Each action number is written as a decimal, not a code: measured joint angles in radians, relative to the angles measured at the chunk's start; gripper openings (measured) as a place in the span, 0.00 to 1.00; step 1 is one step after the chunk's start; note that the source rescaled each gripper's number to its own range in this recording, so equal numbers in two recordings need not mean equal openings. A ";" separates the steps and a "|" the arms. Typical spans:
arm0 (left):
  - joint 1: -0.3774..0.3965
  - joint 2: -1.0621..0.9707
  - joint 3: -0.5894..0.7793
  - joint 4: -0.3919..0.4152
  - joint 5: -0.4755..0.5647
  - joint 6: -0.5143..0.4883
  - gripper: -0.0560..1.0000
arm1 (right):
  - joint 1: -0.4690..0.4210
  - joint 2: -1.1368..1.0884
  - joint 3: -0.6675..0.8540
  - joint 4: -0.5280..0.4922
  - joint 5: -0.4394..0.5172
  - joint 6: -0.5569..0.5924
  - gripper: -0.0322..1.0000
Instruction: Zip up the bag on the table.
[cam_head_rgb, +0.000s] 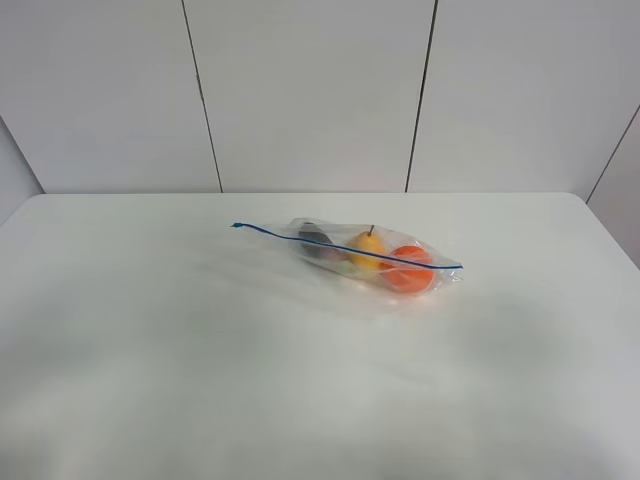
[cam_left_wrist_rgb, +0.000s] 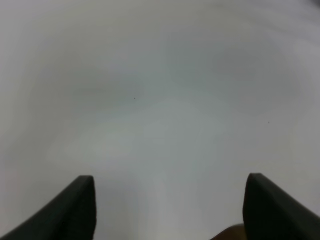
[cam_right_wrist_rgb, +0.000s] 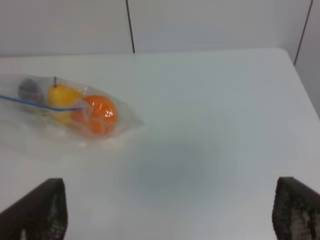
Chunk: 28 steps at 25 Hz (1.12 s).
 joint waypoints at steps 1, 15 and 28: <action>0.000 0.000 0.000 0.000 0.000 0.000 1.00 | 0.000 -0.001 0.016 -0.002 -0.005 0.000 0.95; 0.000 0.000 0.000 0.000 0.000 0.000 1.00 | 0.000 -0.005 0.121 -0.035 -0.049 0.027 0.95; 0.000 0.000 0.000 0.000 0.000 0.000 1.00 | 0.000 -0.005 0.122 -0.070 -0.049 0.079 0.95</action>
